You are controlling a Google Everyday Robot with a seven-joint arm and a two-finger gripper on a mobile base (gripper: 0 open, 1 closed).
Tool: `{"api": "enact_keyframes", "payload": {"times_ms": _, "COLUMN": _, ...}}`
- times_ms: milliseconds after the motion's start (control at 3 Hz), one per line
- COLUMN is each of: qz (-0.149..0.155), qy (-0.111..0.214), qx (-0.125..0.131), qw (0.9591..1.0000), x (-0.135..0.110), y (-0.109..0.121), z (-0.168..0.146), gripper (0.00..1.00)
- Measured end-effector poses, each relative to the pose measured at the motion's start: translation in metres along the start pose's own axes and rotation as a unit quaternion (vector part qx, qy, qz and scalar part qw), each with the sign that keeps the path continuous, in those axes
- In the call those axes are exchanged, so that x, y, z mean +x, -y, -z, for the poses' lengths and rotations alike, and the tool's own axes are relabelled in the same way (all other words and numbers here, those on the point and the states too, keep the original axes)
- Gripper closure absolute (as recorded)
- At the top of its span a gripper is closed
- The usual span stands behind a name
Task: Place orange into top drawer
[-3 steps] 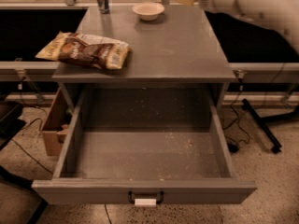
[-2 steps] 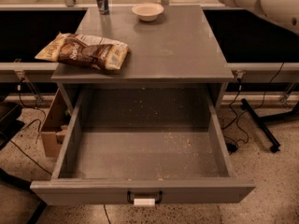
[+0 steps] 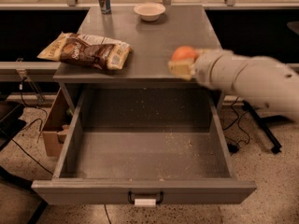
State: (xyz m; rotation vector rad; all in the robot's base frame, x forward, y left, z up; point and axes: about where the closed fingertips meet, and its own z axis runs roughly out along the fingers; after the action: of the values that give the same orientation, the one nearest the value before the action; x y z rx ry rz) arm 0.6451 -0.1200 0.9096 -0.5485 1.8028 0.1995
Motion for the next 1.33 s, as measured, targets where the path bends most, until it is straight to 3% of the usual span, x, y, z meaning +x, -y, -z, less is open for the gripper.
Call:
{"api": "enact_keyframes", "payload": {"times_ms": 333, "qz": -0.020, "qy": -0.055, "qx": -0.042, "qw": 0.9974, "x": 0.084, "y": -0.037, "z": -0.018, "gripper": 1.00}}
{"api": "enact_keyframes", "payload": {"times_ms": 667, "qz": -0.024, "qy": -0.081, "qx": -0.086, "qw": 0.9927, "x": 0.140, "y": -0.068, "z": -0.027, "gripper": 1.00}}
{"api": "enact_keyframes", "payload": {"times_ms": 1000, "qz": -0.025, "qy": -0.101, "qx": -0.118, "qw": 0.9876, "x": 0.175, "y": -0.085, "z": -0.041, "gripper": 1.00}}
{"api": "enact_keyframes", "payload": {"times_ms": 1333, "qz": -0.034, "qy": -0.138, "qx": -0.146, "qw": 0.9791, "x": 0.209, "y": -0.095, "z": -0.059, "gripper": 1.00}}
